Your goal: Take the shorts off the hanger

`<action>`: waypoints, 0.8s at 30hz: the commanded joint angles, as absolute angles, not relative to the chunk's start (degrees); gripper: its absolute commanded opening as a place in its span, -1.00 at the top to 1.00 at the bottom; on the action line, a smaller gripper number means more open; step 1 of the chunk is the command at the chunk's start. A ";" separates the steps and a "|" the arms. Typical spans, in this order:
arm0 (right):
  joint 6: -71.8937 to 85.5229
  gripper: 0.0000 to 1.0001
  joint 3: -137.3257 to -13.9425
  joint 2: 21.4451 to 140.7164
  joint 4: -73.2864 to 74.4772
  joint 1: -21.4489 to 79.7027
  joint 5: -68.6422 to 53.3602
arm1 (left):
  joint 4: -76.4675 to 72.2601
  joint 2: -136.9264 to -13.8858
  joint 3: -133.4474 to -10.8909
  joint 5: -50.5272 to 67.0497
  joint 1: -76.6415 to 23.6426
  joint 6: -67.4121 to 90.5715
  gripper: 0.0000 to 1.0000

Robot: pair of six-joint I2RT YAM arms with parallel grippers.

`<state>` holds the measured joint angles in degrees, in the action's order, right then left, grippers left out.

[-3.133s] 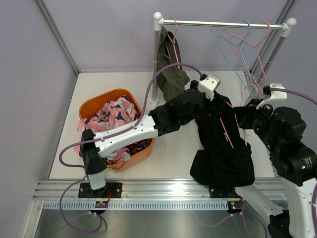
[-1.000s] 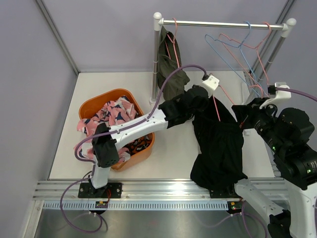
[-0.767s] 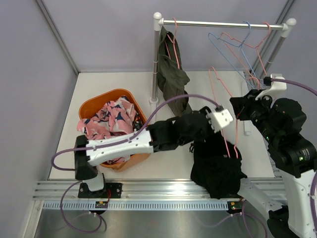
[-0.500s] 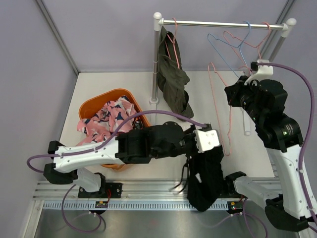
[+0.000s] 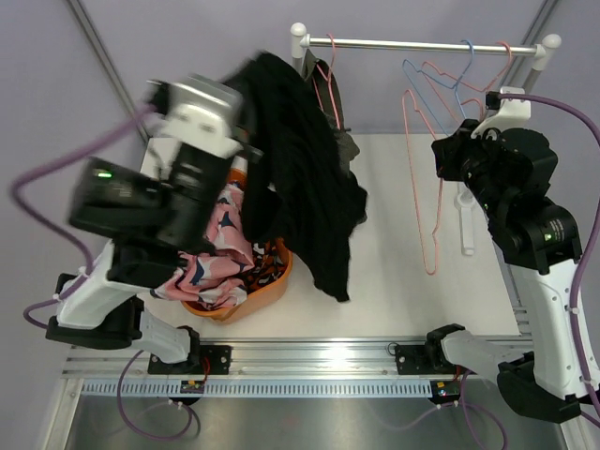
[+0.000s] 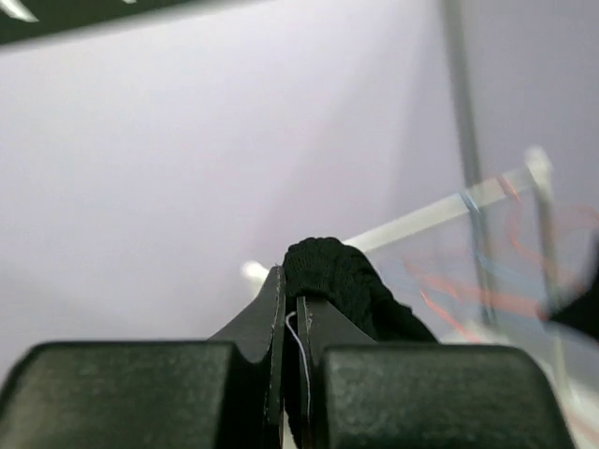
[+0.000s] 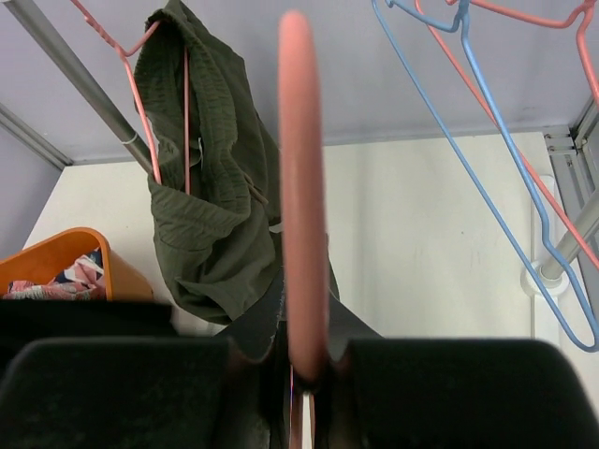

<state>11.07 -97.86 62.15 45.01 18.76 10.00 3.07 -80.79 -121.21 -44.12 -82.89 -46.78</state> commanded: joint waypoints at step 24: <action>8.79 1.00 -98.53 59.50 45.62 19.16 11.51 | 7.45 -67.51 -97.92 -38.58 -52.57 -16.55 1.00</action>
<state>9.76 -98.91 60.12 46.61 18.76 10.52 4.05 -71.16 -99.42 -41.93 -56.45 -30.20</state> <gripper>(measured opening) 0.116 0.028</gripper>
